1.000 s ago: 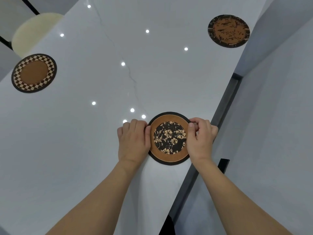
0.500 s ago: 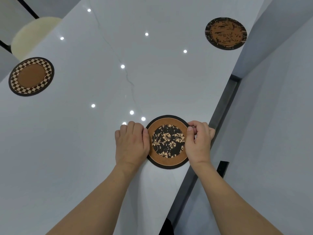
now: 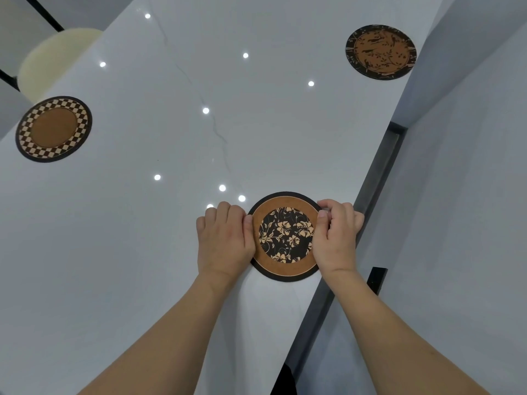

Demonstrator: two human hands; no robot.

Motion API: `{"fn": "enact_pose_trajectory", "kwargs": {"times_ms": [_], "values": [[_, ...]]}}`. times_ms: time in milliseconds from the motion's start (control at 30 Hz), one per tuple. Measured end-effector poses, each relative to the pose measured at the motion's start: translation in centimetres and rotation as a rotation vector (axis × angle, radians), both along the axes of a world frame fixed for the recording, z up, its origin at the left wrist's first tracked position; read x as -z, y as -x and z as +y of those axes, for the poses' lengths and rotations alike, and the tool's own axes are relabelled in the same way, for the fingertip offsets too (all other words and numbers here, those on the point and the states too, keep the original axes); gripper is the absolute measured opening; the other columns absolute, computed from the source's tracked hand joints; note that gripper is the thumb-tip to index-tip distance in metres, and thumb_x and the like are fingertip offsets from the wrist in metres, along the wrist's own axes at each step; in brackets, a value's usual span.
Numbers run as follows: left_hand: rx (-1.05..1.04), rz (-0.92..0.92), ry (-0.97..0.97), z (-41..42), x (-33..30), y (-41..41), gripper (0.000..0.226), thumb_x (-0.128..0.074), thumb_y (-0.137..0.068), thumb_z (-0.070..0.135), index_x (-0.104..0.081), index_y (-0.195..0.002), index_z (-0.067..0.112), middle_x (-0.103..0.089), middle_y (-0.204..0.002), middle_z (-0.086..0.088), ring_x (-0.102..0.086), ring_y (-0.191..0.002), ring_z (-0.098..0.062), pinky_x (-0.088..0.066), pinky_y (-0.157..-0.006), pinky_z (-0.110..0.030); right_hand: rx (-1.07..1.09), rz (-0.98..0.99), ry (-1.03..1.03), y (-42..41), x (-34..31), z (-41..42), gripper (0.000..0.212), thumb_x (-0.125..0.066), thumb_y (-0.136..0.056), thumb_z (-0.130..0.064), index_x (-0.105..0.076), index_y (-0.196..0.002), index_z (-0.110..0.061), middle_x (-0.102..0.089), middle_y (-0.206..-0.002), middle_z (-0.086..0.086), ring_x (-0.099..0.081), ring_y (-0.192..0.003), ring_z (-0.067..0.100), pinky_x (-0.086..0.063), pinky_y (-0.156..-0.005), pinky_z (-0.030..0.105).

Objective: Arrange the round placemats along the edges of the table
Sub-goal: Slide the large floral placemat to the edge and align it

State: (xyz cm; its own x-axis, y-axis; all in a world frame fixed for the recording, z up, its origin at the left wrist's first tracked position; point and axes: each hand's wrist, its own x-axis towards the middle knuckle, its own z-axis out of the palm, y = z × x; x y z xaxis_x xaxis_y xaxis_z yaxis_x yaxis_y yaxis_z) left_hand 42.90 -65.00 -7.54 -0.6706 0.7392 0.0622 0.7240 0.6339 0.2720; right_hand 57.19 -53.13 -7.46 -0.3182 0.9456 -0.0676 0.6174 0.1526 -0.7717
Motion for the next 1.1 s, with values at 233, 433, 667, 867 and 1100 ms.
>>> {"fn": "enact_pose_trajectory", "kwargs": {"times_ms": [233, 433, 667, 867, 1100], "values": [[-0.009, 0.004, -0.006, 0.0, 0.1, 0.0, 0.024, -0.040, -0.095, 0.032, -0.051, -0.081, 0.015, -0.050, -0.082, -0.002, -0.042, -0.077, -0.025, -0.033, -0.072, -0.038, -0.014, -0.020, 0.001, 0.0, -0.2, 0.1, 0.022, -0.040, -0.098, -0.014, -0.058, -0.110, -0.018, -0.047, -0.105, -0.005, -0.026, -0.110, 0.005, -0.034, -0.091, 0.022], [-0.007, 0.008, -0.007, 0.0, 0.0, 0.0, 0.024, -0.042, -0.095, 0.032, -0.050, -0.080, 0.015, -0.049, -0.081, -0.002, -0.042, -0.076, -0.025, -0.034, -0.070, -0.038, -0.017, -0.015, -0.004, 0.0, -0.2, 0.1, 0.024, -0.039, -0.098, -0.012, -0.059, -0.111, -0.017, -0.050, -0.106, -0.001, -0.027, -0.110, 0.007, -0.034, -0.091, 0.022], [-0.004, 0.017, 0.007, 0.1, 0.1, 0.0, 0.026, -0.041, -0.095, 0.035, -0.050, -0.080, 0.016, -0.049, -0.081, -0.001, -0.041, -0.075, -0.025, -0.033, -0.070, -0.037, -0.043, -0.032, -0.017, -0.1, -0.1, 0.2, 0.030, -0.038, -0.097, -0.010, -0.059, -0.116, -0.018, -0.044, -0.103, -0.005, -0.026, -0.111, 0.008, -0.035, -0.093, 0.023], [0.003, 0.026, 0.025, 0.1, 0.1, 0.1, 0.028, -0.039, -0.096, 0.036, -0.051, -0.081, 0.016, -0.050, -0.082, -0.001, -0.041, -0.075, -0.025, -0.033, -0.070, -0.038, -0.054, -0.027, -0.023, -0.2, 0.0, 0.3, 0.030, -0.039, -0.098, -0.011, -0.060, -0.118, -0.019, -0.043, -0.101, -0.005, -0.027, -0.110, 0.008, -0.034, -0.092, 0.023], [0.008, 0.022, 0.015, 0.0, 0.2, 0.2, 0.028, -0.037, -0.098, 0.035, -0.050, -0.082, 0.016, -0.049, -0.082, -0.002, -0.041, -0.076, -0.025, -0.034, -0.071, -0.039, -0.322, -0.041, 0.049, -2.3, -0.8, 2.3, 0.033, -0.036, -0.100, -0.022, -0.056, -0.126, -0.021, -0.046, -0.099, -0.004, -0.030, -0.107, 0.009, -0.029, -0.091, 0.025]]}}
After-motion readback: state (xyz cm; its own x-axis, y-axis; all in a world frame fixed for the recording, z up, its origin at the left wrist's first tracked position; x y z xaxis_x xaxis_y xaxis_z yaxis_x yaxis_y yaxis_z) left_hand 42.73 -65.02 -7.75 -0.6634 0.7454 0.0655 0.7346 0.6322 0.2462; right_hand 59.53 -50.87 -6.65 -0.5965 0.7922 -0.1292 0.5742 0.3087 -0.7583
